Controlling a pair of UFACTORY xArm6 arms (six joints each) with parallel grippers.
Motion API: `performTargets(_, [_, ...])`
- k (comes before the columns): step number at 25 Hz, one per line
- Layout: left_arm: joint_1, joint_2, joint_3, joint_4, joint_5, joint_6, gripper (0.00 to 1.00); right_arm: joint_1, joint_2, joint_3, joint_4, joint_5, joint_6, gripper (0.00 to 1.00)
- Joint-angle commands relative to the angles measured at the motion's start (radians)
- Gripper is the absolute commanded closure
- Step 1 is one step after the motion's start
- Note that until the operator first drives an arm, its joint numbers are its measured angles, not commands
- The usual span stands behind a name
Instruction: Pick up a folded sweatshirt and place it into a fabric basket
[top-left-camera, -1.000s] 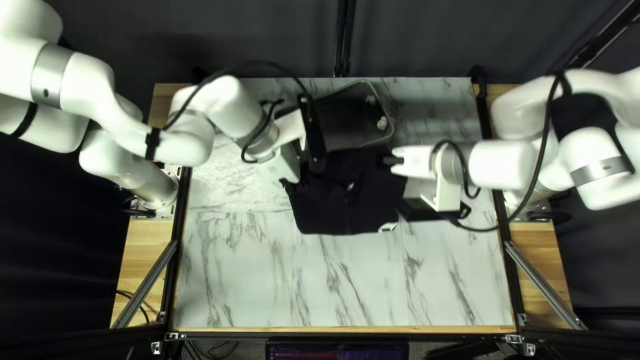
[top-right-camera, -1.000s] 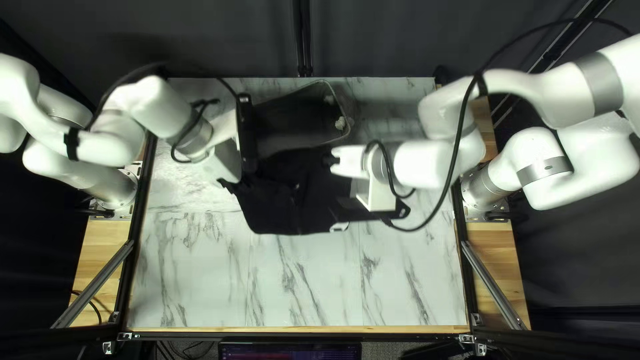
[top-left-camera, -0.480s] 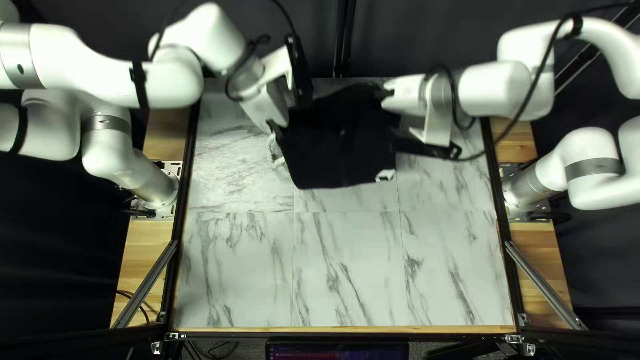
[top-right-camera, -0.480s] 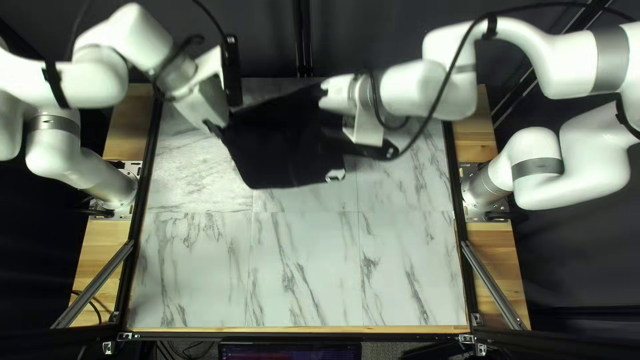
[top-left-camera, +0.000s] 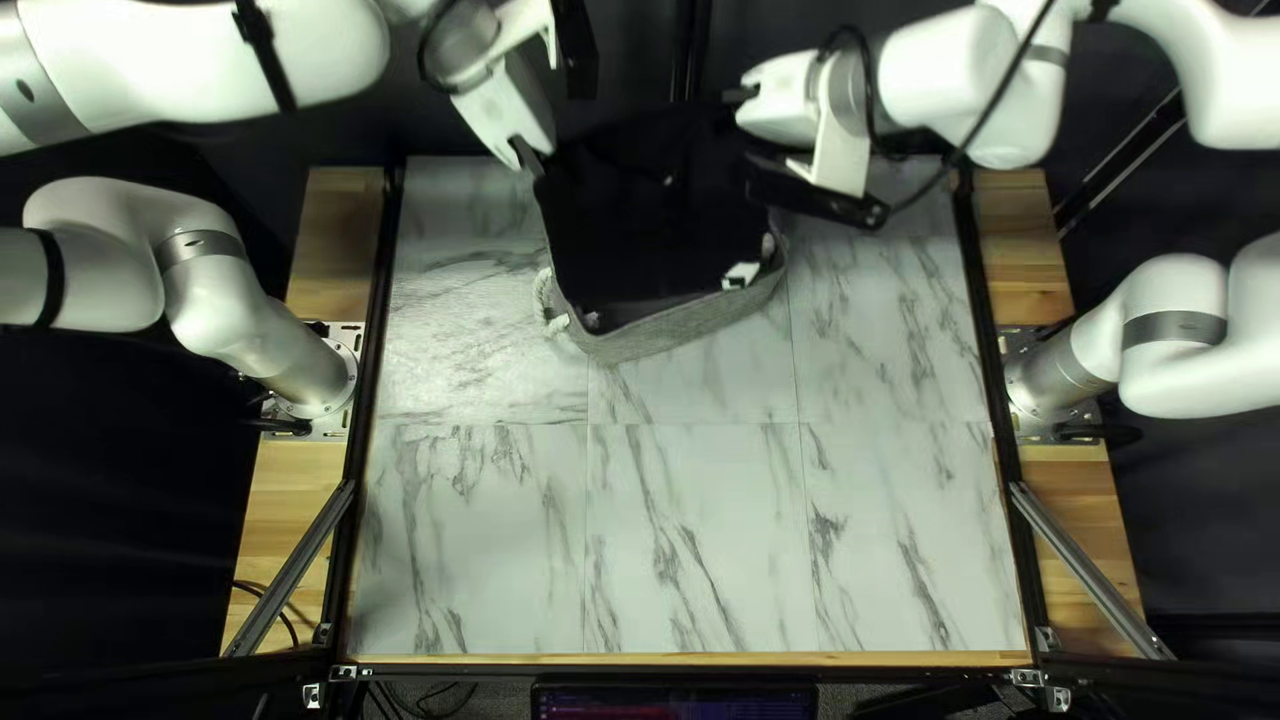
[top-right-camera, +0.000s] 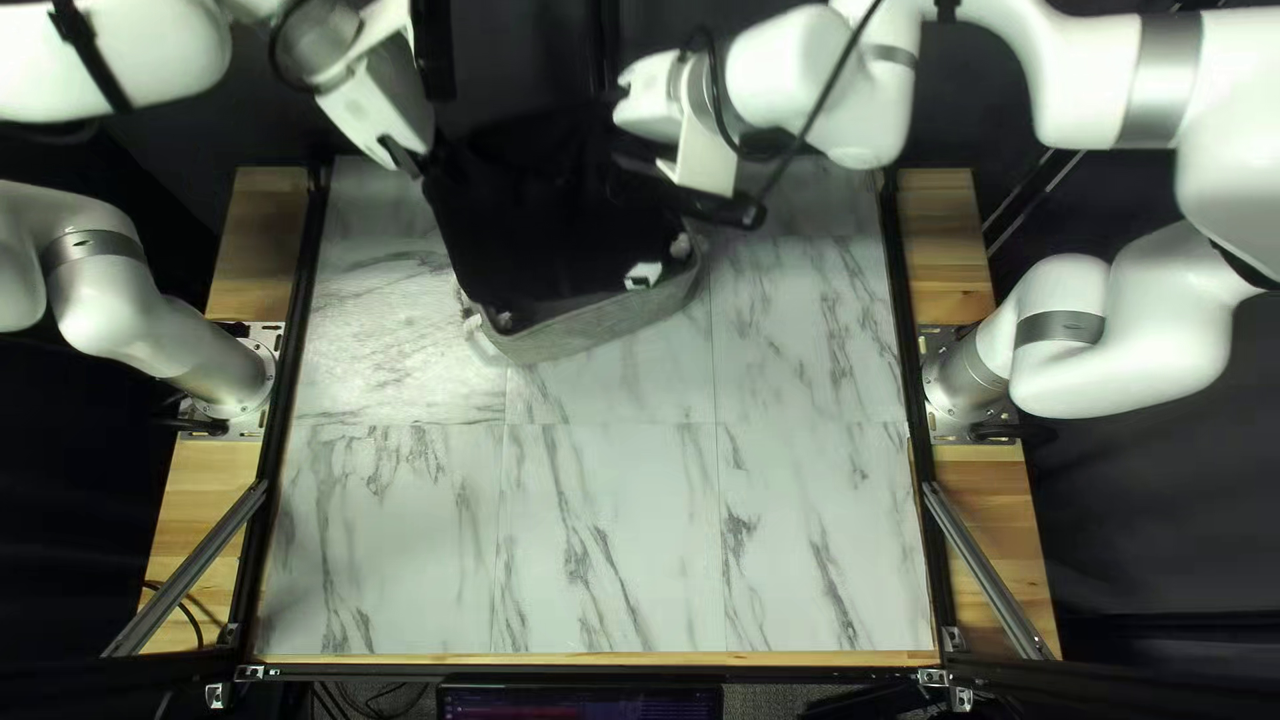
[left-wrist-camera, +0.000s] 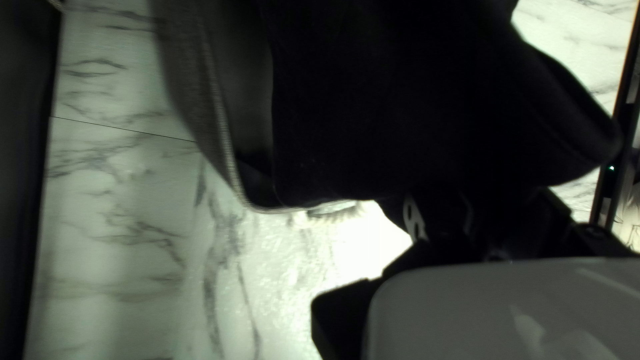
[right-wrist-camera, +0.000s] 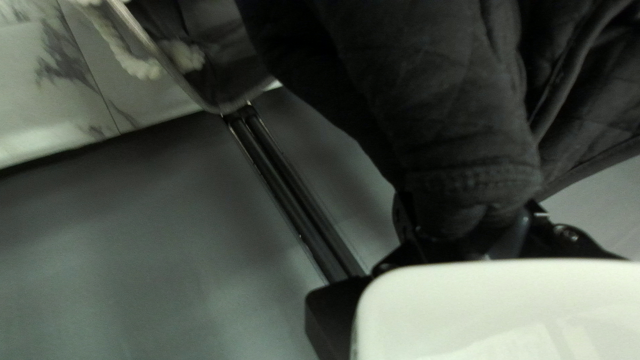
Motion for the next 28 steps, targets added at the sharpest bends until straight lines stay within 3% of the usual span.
performTargets(1, [0.018, 0.015, 0.038, -0.023, -0.031, 0.042, 1.0, -0.03, 0.048, 0.023, -0.009, -0.075, 0.003, 1.0])
performTargets(12, [-0.005, 0.057, 0.095, -0.052, -0.102, 0.066, 1.0, -0.052, 0.07, 0.073, -0.1, -0.148, 0.094, 1.0])
performTargets(20, [-0.11, 0.062, 0.204, -0.089, -0.217, 0.039, 1.0, -0.013, 0.054, 0.176, -0.211, -0.196, 0.246, 1.0])
performTargets(28, [-0.213, 0.076, 0.252, -0.116, -0.286, -0.01, 1.0, 0.008, 0.036, 0.267, -0.255, -0.238, 0.326, 1.0])
